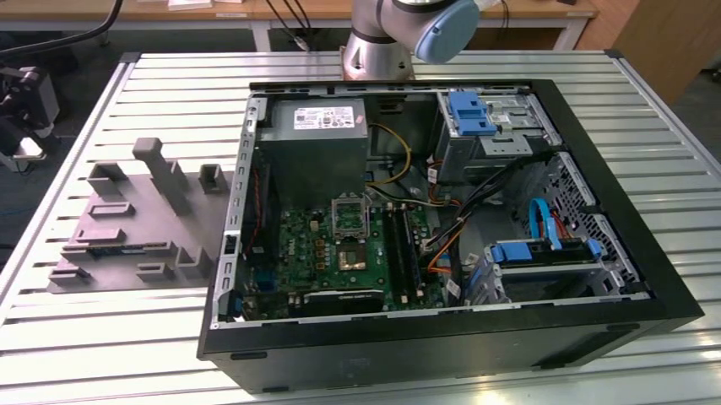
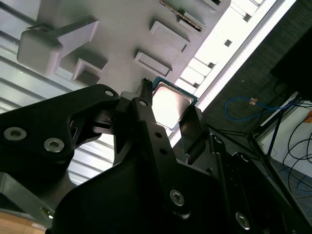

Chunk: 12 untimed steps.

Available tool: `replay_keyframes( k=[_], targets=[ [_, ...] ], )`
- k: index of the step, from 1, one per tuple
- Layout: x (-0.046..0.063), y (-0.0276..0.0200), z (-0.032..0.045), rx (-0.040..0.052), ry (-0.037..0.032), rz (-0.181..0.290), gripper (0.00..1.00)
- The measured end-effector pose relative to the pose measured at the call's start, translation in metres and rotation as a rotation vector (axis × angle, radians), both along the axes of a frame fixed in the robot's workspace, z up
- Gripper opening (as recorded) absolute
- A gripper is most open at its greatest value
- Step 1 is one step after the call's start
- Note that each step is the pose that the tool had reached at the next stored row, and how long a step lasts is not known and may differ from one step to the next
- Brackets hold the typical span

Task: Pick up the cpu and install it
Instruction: 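Pick up the cpu and move it towards the insertion slot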

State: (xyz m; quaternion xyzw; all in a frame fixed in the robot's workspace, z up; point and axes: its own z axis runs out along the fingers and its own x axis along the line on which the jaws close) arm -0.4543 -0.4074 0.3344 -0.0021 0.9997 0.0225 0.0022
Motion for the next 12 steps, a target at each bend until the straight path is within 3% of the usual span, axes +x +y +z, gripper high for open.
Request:
replay_keyframes(
  k=[12],
  targets=[
    [0.0, 0.0, 0.0052, 0.0001, -0.0001, 0.0, 0.47]
  ],
)
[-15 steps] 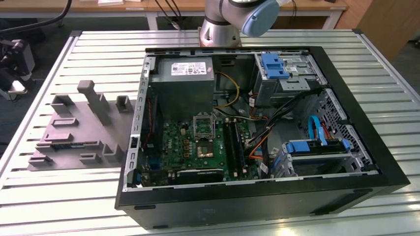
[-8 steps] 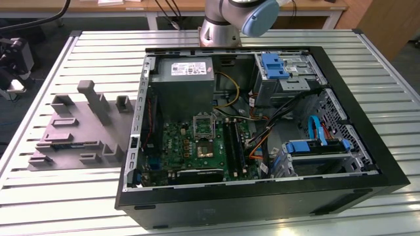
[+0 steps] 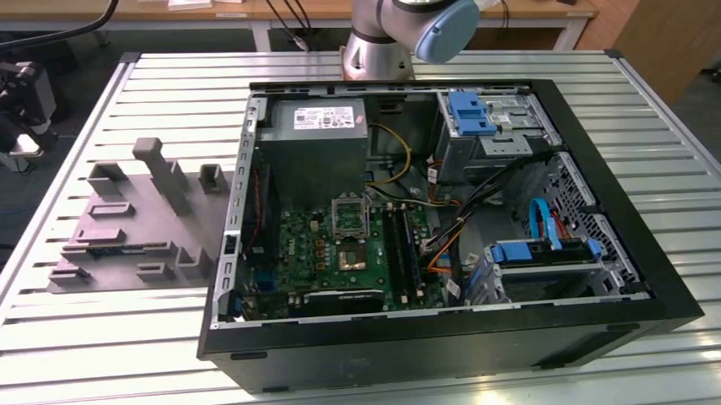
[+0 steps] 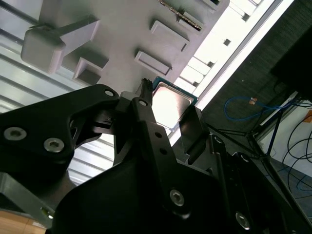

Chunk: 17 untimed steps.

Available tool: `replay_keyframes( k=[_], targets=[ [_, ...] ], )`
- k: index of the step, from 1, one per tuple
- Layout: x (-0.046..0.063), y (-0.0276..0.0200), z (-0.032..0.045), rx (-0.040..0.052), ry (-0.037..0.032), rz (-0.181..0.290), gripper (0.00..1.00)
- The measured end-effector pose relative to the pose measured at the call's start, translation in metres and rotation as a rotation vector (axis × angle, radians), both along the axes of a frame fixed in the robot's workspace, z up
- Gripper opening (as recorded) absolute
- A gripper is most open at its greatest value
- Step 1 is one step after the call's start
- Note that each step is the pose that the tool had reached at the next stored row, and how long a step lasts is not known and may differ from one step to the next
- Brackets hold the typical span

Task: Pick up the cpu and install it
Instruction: 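Pick up the cpu and move it towards the insertion slot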

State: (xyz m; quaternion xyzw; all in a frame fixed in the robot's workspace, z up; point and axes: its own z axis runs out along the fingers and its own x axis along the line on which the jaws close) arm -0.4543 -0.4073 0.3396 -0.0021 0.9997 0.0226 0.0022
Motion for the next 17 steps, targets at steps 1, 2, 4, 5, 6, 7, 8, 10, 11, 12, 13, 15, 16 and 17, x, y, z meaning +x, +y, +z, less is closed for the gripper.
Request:
replay_keyframes(
  k=[1, 2, 4, 5, 6, 7, 8, 10, 11, 12, 13, 15, 16, 17],
  targets=[
    [0.0, 0.0, 0.0003, 0.0, -0.0001, 0.0, 0.47],
    [0.0, 0.0, 0.0008, 0.0, 0.0, 0.0, 0.47],
    [0.0, 0.0, 0.0015, 0.0001, -0.0001, 0.0, 0.47],
    [0.0, 0.0, 0.0018, 0.0, -0.0001, 0.0, 0.47],
    [0.0, 0.0, 0.0022, -0.0001, 0.0001, 0.0, 0.47],
    [0.0, 0.0, 0.0026, 0.0, 0.0, 0.0, 0.47],
    [0.0, 0.0, 0.003, -0.0001, 0.0001, 0.0, 0.47],
    [0.0, 0.0, 0.0039, 0.0, 0.0001, 0.0, 0.47],
    [0.0, 0.0, 0.0044, -0.0001, 0.0, 0.0, 0.47],
    [0.0, 0.0, 0.0048, 0.0, 0.0, 0.0, 0.47],
    [0.0, 0.0, 0.0053, 0.0, 0.0, 0.0, 0.47],
    [0.0, 0.0, 0.0063, 0.0, 0.0, 0.0, 0.47],
    [0.0, 0.0, 0.0068, 0.0, 0.0, 0.0, 0.47],
    [0.0, 0.0, 0.0073, -0.0001, 0.0, 0.0, 0.47]
  ],
)
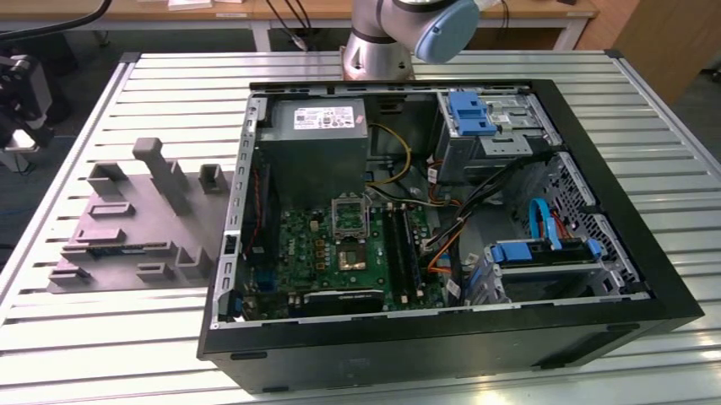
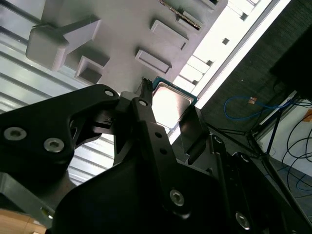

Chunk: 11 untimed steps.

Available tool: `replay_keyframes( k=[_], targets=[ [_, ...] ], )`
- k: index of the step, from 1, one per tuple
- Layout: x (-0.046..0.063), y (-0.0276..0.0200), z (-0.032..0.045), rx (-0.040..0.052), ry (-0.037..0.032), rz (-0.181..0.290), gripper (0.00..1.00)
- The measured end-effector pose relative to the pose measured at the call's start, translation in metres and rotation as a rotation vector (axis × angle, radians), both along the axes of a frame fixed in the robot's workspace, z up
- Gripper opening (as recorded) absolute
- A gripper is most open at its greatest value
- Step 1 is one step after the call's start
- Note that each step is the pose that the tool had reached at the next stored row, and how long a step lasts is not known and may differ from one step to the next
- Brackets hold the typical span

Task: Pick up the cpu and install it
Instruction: 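Pick up the cpu and move it towards the insertion slot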

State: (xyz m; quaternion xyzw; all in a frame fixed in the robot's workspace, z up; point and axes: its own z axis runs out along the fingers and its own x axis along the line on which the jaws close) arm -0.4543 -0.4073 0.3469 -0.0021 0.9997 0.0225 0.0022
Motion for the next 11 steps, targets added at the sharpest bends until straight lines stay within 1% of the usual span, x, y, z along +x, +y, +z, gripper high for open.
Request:
replay_keyframes(
  k=[11],
  targets=[
    [0.0, 0.0, 0.0061, 0.0, 0.0, 0.0, 0.47]
  ],
)
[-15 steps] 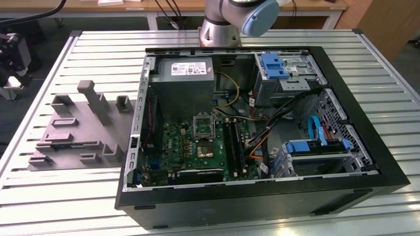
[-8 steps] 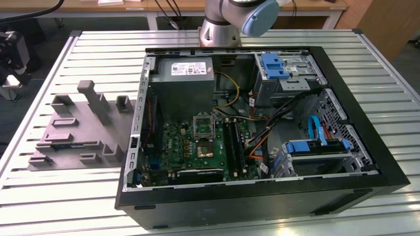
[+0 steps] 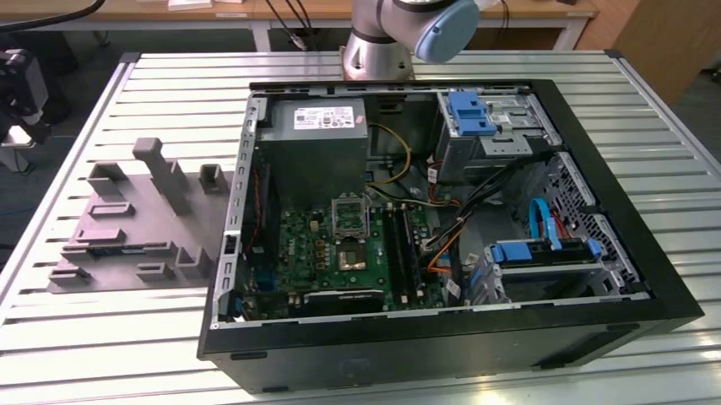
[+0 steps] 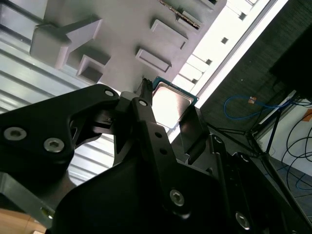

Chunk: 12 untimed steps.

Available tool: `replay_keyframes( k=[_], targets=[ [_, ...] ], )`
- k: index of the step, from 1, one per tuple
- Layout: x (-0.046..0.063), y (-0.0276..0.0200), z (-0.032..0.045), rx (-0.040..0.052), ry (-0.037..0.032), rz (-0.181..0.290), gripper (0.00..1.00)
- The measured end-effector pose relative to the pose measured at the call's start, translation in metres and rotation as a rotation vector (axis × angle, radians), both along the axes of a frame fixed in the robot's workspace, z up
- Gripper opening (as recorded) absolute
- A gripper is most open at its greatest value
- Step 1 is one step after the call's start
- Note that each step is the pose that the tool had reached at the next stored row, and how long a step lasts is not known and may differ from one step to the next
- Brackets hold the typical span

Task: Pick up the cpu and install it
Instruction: 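Pick up the cpu and move it towards the insertion slot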

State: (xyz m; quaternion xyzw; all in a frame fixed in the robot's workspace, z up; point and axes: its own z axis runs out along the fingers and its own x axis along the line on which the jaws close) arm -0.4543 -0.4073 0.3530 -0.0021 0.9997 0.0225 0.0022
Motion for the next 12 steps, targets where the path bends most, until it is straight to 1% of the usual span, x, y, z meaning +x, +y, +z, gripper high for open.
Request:
replay_keyframes(
  k=[12],
  targets=[
    [0.0, 0.0, 0.0094, 0.0, 0.0, 0.0, 0.47]
  ],
)
